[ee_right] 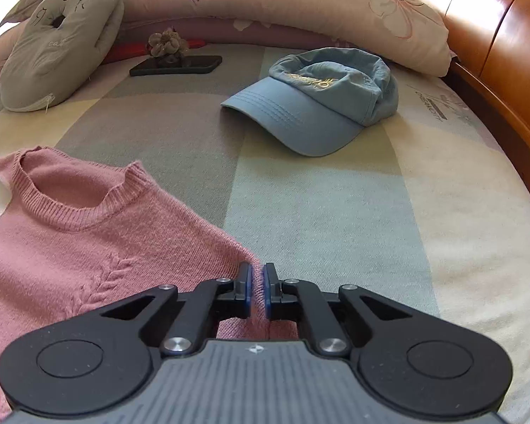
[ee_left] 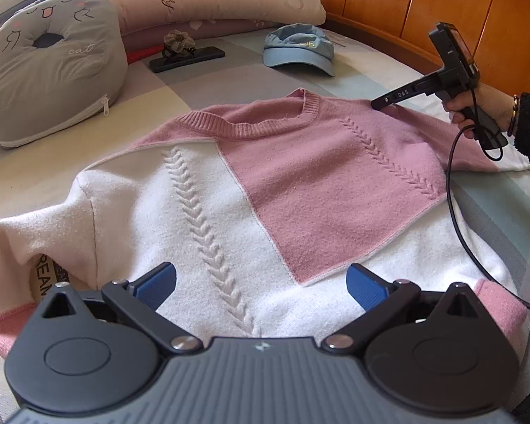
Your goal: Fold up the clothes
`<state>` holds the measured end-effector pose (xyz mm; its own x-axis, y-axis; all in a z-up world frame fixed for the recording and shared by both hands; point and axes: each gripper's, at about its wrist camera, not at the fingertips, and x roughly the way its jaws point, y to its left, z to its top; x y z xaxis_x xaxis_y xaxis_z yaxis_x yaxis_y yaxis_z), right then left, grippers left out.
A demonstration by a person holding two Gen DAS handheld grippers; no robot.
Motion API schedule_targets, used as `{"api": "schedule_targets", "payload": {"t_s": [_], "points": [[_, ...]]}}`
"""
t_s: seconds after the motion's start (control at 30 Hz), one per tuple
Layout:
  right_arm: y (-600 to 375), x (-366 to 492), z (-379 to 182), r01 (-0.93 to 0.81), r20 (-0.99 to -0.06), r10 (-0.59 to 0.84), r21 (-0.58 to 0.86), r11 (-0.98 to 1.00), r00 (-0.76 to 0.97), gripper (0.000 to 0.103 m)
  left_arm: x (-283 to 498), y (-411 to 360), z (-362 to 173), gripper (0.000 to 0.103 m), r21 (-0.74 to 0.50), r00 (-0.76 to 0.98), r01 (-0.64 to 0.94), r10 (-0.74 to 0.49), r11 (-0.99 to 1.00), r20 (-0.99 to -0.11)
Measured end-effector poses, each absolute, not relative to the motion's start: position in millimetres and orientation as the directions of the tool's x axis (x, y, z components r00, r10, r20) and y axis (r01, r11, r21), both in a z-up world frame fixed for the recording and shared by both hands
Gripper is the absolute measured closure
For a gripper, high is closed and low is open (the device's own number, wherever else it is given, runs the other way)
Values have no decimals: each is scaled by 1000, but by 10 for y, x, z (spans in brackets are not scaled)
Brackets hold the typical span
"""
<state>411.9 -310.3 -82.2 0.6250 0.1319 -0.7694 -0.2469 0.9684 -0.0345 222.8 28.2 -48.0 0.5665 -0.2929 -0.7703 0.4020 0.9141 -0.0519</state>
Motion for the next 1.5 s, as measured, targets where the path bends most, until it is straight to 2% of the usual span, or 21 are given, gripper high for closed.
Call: {"api": "schedule_targets", "payload": {"t_s": [0.17, 0.27, 0.33, 0.37, 0.4, 0.53, 0.6, 0.77, 0.87, 0.97, 1.03, 1.33, 1.43, 1.5], "points": [[-3128, 4301, -861, -193, -752, 123, -5, 981, 647, 96, 2232, 247, -421, 2, -38, 582, 377, -269, 925, -767], [-3225, 4235, -792, -176, -746, 182, 87, 980, 640, 93, 2213, 213, -384, 1, -37, 585, 383, -273, 923, -763], [-3313, 4127, -698, -167, -729, 224, 152, 974, 647, 88, 2190, 178, -365, 2, -37, 585, 394, -282, 918, -761], [-3377, 4031, -631, -163, -720, 243, 180, 970, 650, 77, 2182, 160, -359, 1, -37, 585, 399, -285, 916, -760], [-3450, 3914, -554, -161, -711, 260, 206, 965, 653, 70, 2174, 142, -354, 1, -38, 584, 403, -289, 914, -759], [-3744, 3342, -359, -130, -691, 300, 289, 949, 658, 58, 2131, 56, -330, 2, -40, 587, 426, -310, 904, -748], [-3867, 3006, -329, -96, -685, 312, 334, 938, 658, 48, 2101, 0, -320, 2, -43, 587, 439, -323, 897, -742], [-4114, 2213, -480, 15, -684, 321, 437, 900, 656, 44, 2029, -106, -329, 1, -66, 580, 461, -356, 885, -733], [-4330, 1876, -696, 122, -670, 314, 519, 846, 672, 35, 2013, -162, -354, 1, -81, 570, 464, -368, 882, -734], [-4566, 1678, -942, 240, -654, 293, 599, 764, 697, 35, 2002, -225, -366, 1, -80, 566, 465, -366, 882, -739], [-4664, 1576, -1040, 258, -610, 298, 657, 708, 734, 35, 1996, -247, -362, 2, -76, 563, 466, -362, 882, -743], [-4714, 1792, -1164, 292, -524, 245, 738, 608, 816, 32, 2048, -315, -428, 1, -66, 546, 456, -337, 888, -767], [-4610, 1942, -1151, 295, -510, 242, 755, 585, 825, 18, 2054, -354, -440, 1, -61, 542, 462, -336, 885, -770], [-4457, 2036, -1129, 270, -504, 274, 761, 590, 819, 16, 2075, -366, -437, 1, -59, 543, 463, -336, 884, -769]]}}
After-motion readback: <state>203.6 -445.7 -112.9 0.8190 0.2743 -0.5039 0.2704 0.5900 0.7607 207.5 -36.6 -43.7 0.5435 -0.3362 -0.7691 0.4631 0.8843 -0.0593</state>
